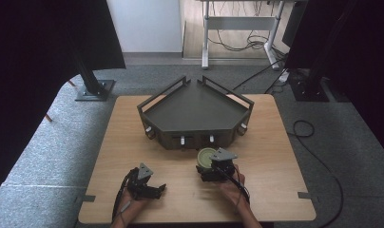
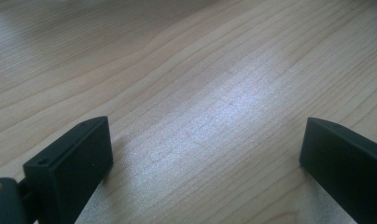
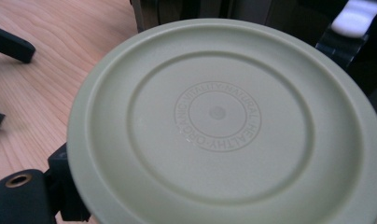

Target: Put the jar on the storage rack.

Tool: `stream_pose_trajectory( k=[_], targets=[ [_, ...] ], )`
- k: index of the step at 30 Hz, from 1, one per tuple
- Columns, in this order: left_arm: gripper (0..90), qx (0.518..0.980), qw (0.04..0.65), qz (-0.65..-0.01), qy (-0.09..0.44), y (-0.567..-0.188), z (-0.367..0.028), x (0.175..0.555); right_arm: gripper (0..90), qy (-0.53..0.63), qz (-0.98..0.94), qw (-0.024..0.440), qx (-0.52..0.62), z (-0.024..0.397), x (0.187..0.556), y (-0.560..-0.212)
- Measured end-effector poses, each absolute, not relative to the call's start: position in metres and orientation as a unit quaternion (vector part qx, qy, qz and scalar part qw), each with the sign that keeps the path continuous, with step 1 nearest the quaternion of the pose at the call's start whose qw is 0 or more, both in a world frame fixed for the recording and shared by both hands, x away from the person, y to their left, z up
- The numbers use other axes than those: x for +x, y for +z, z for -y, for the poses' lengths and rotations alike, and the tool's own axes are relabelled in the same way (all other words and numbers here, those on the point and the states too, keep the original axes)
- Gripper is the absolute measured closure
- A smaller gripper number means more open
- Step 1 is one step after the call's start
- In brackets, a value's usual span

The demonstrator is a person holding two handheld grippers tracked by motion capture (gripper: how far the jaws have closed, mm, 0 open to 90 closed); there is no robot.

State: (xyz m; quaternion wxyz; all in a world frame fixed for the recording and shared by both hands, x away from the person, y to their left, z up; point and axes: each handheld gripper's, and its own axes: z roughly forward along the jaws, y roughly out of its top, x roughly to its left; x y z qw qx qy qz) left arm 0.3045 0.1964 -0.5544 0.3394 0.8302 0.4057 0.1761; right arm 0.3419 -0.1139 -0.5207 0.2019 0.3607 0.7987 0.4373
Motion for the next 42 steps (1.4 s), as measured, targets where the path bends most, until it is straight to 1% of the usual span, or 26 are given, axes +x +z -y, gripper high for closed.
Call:
stream_pose_trajectory(
  k=[42],
  targets=[
    [2.2, 0.831, 0.339, -0.404, 0.177, -0.554, -0.196, 0.305, 9.4, 0.454, -0.797, 0.180, 0.355, 0.118, 0.352, -0.456]
  ],
)
